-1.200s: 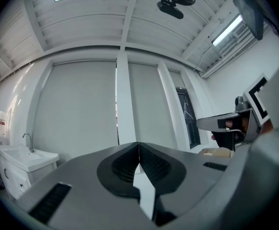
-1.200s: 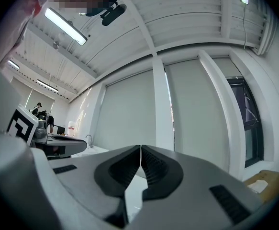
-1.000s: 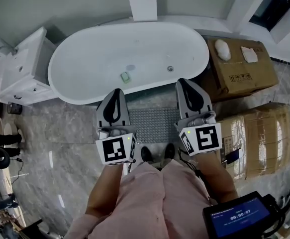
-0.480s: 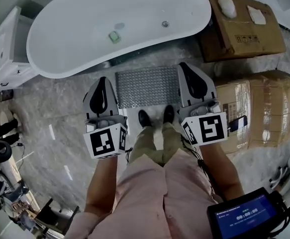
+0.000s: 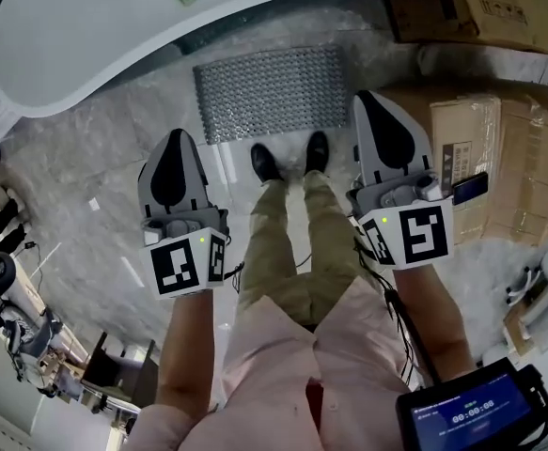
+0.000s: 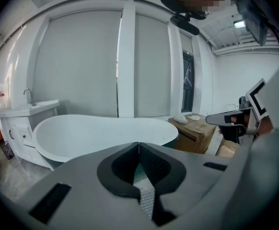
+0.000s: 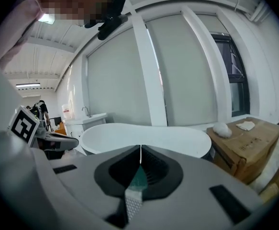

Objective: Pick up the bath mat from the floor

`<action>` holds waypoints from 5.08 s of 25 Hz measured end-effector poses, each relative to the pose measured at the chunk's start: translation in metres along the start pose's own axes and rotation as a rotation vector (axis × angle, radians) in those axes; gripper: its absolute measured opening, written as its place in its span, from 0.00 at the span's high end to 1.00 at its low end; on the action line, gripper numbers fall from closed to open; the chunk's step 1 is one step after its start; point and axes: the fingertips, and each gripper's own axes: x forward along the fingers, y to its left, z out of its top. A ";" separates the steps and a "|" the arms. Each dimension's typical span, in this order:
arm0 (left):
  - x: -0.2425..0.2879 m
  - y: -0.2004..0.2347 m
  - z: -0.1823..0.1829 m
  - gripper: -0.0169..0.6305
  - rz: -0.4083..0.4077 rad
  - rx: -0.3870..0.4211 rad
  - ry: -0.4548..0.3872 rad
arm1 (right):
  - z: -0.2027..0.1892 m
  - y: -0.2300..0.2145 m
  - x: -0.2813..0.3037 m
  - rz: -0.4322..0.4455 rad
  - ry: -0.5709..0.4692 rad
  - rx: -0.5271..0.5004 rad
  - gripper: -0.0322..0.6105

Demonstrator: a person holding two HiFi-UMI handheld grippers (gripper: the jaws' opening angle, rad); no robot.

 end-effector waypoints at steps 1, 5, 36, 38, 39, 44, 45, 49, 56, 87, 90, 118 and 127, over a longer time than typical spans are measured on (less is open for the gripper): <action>0.003 0.001 -0.011 0.93 0.000 -0.004 0.009 | -0.013 -0.003 0.001 -0.004 0.013 0.002 0.92; 0.006 0.006 -0.052 0.93 0.013 -0.022 0.066 | -0.061 -0.009 -0.004 -0.028 0.081 0.025 0.92; -0.019 0.070 -0.113 0.93 -0.001 -0.003 0.123 | -0.098 -0.010 -0.011 -0.176 0.093 -0.008 0.92; -0.025 0.068 -0.113 0.93 0.014 -0.002 0.120 | -0.097 -0.008 -0.013 -0.160 0.086 -0.010 0.92; -0.030 0.068 -0.111 0.93 0.022 -0.002 0.114 | -0.098 -0.006 -0.016 -0.153 0.085 -0.010 0.92; -0.042 0.077 -0.101 0.93 0.067 -0.010 0.084 | -0.096 -0.004 -0.023 -0.135 0.081 -0.015 0.92; -0.042 0.076 -0.101 0.93 0.068 -0.008 0.084 | -0.096 -0.006 -0.024 -0.135 0.079 -0.015 0.92; -0.023 0.060 -0.113 0.93 0.047 0.006 0.099 | -0.107 -0.031 -0.021 -0.143 0.074 -0.018 0.92; 0.003 0.057 -0.160 0.93 0.022 0.019 0.125 | -0.153 -0.052 -0.015 -0.174 0.085 -0.027 0.92; 0.070 0.084 -0.316 0.93 0.050 0.001 0.184 | -0.321 -0.098 0.021 -0.194 0.141 0.002 0.92; 0.086 0.085 -0.345 0.93 0.053 -0.016 0.191 | -0.350 -0.105 0.031 -0.196 0.144 0.003 0.92; 0.187 0.127 -0.510 0.93 0.112 -0.010 0.210 | -0.533 -0.166 0.119 -0.229 0.198 0.014 0.92; 0.214 0.145 -0.560 0.93 0.129 -0.011 0.227 | -0.570 -0.173 0.151 -0.241 0.192 0.005 0.92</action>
